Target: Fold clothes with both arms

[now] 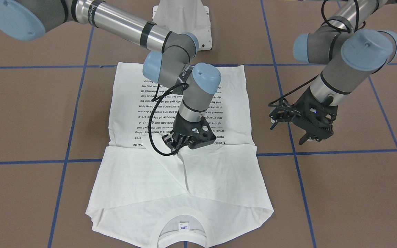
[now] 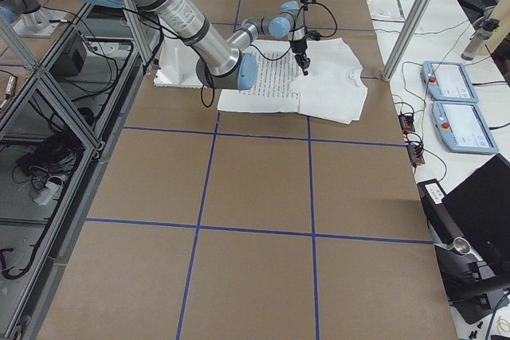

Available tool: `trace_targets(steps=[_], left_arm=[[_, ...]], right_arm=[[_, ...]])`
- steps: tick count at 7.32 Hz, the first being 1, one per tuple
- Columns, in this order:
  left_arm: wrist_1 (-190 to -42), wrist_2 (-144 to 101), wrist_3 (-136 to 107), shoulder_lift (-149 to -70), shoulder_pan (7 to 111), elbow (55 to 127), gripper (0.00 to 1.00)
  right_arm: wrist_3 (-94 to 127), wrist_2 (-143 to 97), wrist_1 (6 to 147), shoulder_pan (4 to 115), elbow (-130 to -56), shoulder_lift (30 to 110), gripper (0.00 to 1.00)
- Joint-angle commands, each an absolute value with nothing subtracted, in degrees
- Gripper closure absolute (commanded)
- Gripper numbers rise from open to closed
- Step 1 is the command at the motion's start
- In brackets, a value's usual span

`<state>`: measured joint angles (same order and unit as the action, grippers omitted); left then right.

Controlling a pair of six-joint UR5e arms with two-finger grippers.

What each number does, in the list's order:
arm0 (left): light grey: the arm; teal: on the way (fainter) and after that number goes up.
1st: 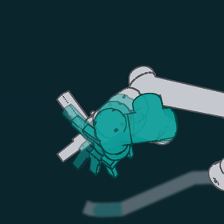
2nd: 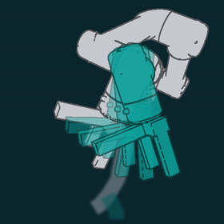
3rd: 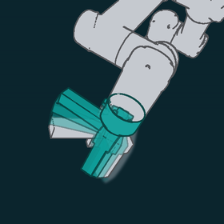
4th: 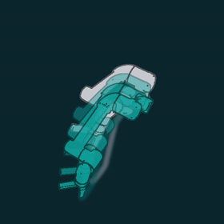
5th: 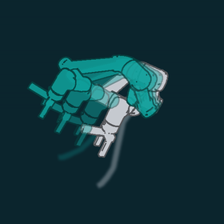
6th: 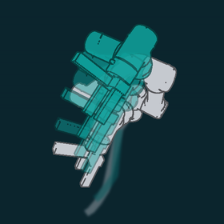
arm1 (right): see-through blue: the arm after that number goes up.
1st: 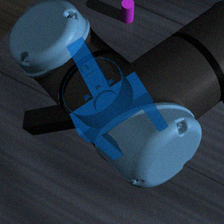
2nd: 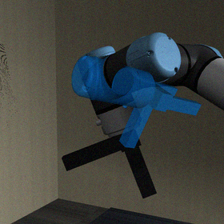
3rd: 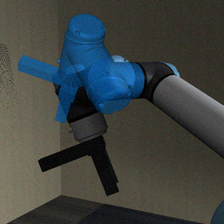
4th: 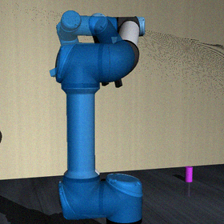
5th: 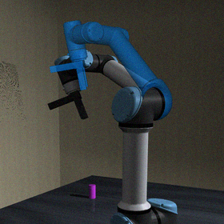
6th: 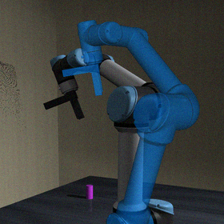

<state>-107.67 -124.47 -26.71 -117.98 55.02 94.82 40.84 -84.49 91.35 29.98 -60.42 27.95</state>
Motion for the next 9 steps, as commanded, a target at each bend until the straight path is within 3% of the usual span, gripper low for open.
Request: trace_targets(steps=[1, 5, 7, 9], left_arm=[[-107.7, -124.5, -26.8, -118.0, 55.0, 95.0, 0.00], [-107.7, -124.5, -26.8, -118.0, 55.0, 95.1, 0.00], [-107.5, -125.3, -26.8, -117.9, 55.0, 95.4, 0.00], [-107.5, -125.2, -26.8, -117.9, 55.0, 95.4, 0.00]], right_arm=[[37.5, -84.5, 91.3, 32.4, -61.0, 27.9, 1.00], [28.8, -84.3, 91.1, 39.5, -60.6, 30.5, 1.00], [29.5, -82.5, 88.7, 39.5, -60.5, 31.7, 0.01], [30.1, -83.2, 86.3, 39.5, -60.5, 32.4, 0.00]])
